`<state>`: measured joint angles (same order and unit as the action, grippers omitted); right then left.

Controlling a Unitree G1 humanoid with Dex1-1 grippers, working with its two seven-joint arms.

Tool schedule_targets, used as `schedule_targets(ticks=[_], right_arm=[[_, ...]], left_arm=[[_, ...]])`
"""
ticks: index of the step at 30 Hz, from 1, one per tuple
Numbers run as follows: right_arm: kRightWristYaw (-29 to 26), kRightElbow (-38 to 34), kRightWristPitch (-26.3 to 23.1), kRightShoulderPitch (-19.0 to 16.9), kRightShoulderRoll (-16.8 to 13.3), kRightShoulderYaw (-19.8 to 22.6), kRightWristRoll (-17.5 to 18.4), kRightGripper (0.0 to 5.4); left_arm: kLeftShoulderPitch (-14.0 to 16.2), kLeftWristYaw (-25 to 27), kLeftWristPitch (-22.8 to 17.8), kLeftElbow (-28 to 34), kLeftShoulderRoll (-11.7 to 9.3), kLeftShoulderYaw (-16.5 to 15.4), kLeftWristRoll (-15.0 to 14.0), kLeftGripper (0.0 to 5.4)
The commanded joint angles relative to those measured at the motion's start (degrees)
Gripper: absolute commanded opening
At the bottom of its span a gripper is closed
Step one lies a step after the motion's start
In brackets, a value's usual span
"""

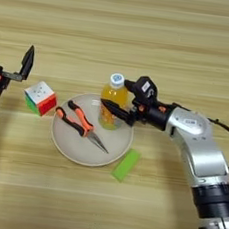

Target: Move the objects on the table

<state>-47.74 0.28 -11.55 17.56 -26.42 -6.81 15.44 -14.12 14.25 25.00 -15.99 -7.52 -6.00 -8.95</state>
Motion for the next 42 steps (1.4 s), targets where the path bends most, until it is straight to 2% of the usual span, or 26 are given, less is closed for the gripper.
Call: schedule_targets(ticks=[1, 17, 18, 21, 32, 42], right_arm=[[0.6, 0.8, 1.3, 1.3, 0.8, 0.3, -0.8, 3.43], [0.5, 1.3, 1.8, 1.1, 1.4, 0.4, -1.3, 3.43], [0.5, 1.3, 1.9, 1.1, 1.4, 0.4, -1.3, 3.72], [0.4, 1.3, 1.8, 1.1, 1.4, 0.3, -1.3, 4.12], [0.5, 1.0, 1.8, 1.2, 1.4, 0.4, -1.2, 5.28], [1.1, 0.5, 2.2, 1.5, 1.9, 1.1, -0.6, 5.38]], left_arm=[[-0.2, -0.2, 0.1, -0.3, -0.1, 0.1, 0.6, 5.4], [-0.2, -0.2, 0.2, -0.4, -0.1, 0.1, 0.7, 5.4], [-0.2, -0.2, 0.2, -0.4, -0.1, 0.1, 0.7, 5.4], [-0.2, -0.2, 0.2, -0.3, -0.1, 0.1, 0.6, 5.4], [-0.1, -0.3, 0.1, -0.2, -0.1, 0.2, 0.7, 5.4], [-0.1, -0.2, 0.1, -0.2, -0.1, 0.2, 0.7, 5.4]])
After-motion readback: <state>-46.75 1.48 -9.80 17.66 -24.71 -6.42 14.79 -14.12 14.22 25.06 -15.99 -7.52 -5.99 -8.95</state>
